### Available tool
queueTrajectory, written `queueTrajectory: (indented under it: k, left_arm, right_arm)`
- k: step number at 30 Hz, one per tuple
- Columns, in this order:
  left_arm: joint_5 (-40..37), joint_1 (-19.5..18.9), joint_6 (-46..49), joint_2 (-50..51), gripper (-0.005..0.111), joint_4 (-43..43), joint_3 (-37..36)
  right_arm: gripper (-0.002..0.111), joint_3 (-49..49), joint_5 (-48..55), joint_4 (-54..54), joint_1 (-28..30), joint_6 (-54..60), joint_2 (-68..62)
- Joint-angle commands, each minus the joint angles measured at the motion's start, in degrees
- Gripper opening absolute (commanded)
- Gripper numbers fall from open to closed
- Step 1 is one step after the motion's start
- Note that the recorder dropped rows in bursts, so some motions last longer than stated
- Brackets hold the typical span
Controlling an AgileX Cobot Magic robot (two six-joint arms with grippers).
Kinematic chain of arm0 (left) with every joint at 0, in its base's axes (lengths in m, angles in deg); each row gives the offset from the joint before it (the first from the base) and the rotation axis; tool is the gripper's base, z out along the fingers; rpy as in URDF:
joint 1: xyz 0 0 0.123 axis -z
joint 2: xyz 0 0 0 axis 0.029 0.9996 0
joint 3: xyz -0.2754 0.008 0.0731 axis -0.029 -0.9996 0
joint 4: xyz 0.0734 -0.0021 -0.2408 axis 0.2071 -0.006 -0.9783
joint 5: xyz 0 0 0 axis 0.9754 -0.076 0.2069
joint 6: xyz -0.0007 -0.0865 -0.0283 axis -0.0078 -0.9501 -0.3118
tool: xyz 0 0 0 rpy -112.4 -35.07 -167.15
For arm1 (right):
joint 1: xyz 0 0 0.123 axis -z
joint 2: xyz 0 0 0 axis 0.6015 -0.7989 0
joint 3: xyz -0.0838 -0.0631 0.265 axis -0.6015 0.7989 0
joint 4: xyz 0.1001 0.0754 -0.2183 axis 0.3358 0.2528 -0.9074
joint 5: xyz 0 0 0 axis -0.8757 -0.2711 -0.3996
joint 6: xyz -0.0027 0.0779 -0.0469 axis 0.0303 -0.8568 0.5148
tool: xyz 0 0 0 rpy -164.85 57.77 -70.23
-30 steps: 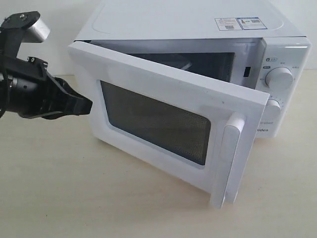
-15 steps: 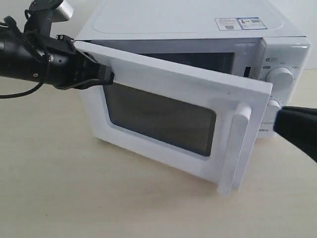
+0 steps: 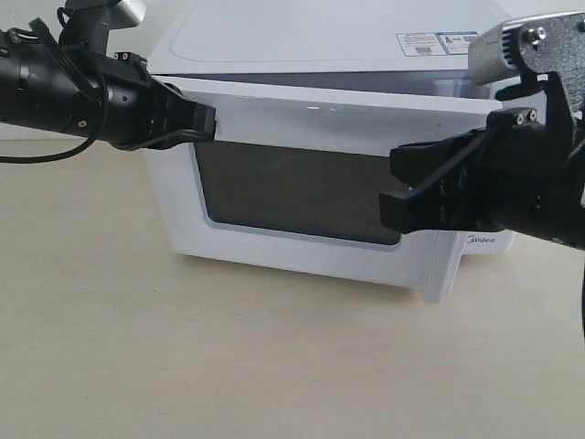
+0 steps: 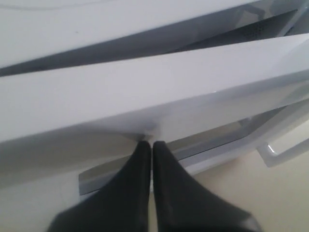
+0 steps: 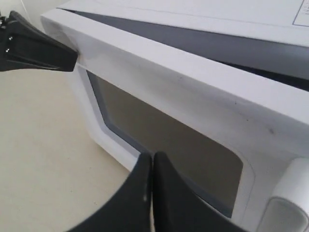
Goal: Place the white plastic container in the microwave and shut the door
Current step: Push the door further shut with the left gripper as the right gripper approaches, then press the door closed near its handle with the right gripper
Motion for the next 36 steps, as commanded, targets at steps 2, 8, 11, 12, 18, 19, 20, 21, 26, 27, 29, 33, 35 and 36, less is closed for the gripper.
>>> queueTrajectory:
  k: [2, 8, 11, 12, 18, 19, 20, 21, 26, 27, 29, 33, 35, 36]
  left_arm:
    - [-0.2, 0.1, 0.3, 0.0, 0.004, -0.5, 0.4]
    - [-6.9, 0.1, -0.9, -3.5, 0.004, 2.1, 0.3]
    - [-6.9, 0.1, -5.8, -7.0, 0.004, 6.7, -1.1]
    - [-6.9, 0.1, -7.0, -8.1, 0.004, 7.9, -1.7]
    - [-6.9, 0.1, -9.1, -17.1, 0.004, 9.0, -7.3]
    - [-6.9, 0.1, -9.2, -18.5, 0.004, 9.0, -8.2]
    - [-6.9, 0.1, -9.3, -20.6, 0.004, 9.0, -9.5]
    - [-7.0, 0.1, -9.5, -22.0, 0.004, 9.0, -10.3]
    - [-6.9, 0.1, -10.4, -29.7, 0.004, 9.0, -14.7]
    - [-6.9, 0.1, -10.4, -31.1, 0.004, 9.0, -15.4]
    - [-6.9, 0.1, -10.4, -33.4, 0.004, 9.0, -17.0]
    - [-6.9, 0.1, -11.9, -36.7, 0.004, 9.0, -20.0]
    - [-6.9, 0.1, -12.3, -38.3, 0.004, 9.0, -21.7]
    - [-6.9, 0.1, -12.3, -39.1, 0.004, 9.0, -22.5]
  right_arm:
    - [0.000, -0.8, -3.1, 2.9, 0.6, 1.0, -2.6]
    - [0.000, -0.8, -5.4, 12.2, 0.6, 9.0, -4.5]
    - [0.000, -0.8, -7.3, 21.9, 0.6, 17.1, -4.9]
    - [0.000, -0.8, -7.6, 25.6, 0.6, 19.7, -4.9]
    - [0.000, -0.8, -9.0, 37.2, 0.6, 31.6, -4.9]
    - [0.000, -0.8, -9.0, 37.2, 0.6, 31.6, -5.1]
    - [0.000, -0.9, -9.0, 37.2, 0.6, 31.6, -5.5]
    - [0.000, -1.2, -8.8, 37.2, 0.6, 31.6, -5.9]
    - [0.000, -4.6, -8.0, 37.2, 0.6, 32.9, -10.8]
    - [0.000, -5.1, -8.1, 37.2, 0.6, 32.9, -11.6]
    - [0.000, -6.2, -8.1, 37.2, 0.6, 32.9, -12.9]
    - [0.000, -7.5, -8.8, 37.2, 0.6, 32.9, -14.0]
    - [0.000, -8.4, -9.5, 37.2, 0.6, 33.4, -14.5]
    - [0.000, -8.7, -9.4, 37.2, 0.7, 33.8, -14.7]
